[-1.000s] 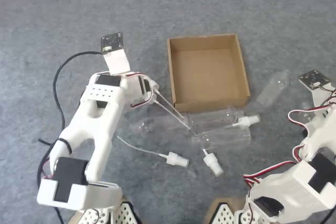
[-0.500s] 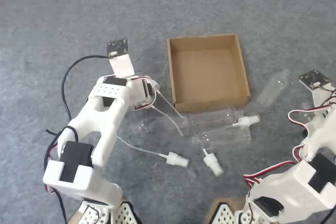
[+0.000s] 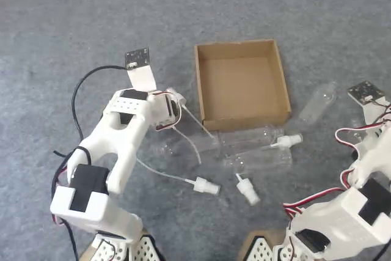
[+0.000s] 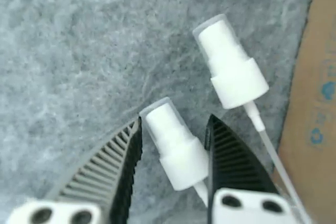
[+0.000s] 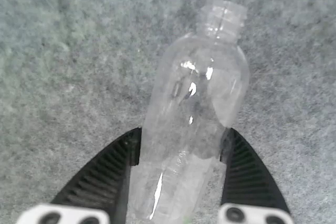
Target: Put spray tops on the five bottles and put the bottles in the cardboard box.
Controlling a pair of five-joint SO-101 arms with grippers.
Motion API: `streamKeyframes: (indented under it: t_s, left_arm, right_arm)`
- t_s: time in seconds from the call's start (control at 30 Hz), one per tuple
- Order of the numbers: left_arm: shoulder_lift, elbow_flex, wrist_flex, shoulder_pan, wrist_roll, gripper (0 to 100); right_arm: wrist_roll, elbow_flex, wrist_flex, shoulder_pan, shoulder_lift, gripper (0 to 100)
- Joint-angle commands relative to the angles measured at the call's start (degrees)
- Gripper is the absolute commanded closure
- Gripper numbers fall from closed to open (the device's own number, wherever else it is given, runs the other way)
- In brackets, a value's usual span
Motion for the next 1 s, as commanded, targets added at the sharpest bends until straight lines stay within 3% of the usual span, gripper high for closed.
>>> streamKeyframes:
  t_s: [0.0,0.1,0.4,0.77,0.97]
  left_arm:
    - [-0.5,-3.2,0.4,0.3,0.3,86]
    - [-0.5,-3.1,0.4,0.3,0.3,90]
    - [-1.2,-4.7,0.4,-0.4,-0.4,90]
    - [-0.5,-15.9,18.3,-1.9,-27.0,90]
    - [-0.4,-18.8,21.1,-1.3,-29.2,80]
  right_arm:
    - [1.1,1.7,0.2,1.1,0.1,85.4]
    - [1.1,1.7,0.2,1.1,0.1,85.4]
    - [1.1,1.7,0.2,1.6,0.1,85.4]
    - [1.2,1.3,0.2,3.6,0.1,85.4]
    - [1.2,1.6,0.2,3.5,0.1,85.4]
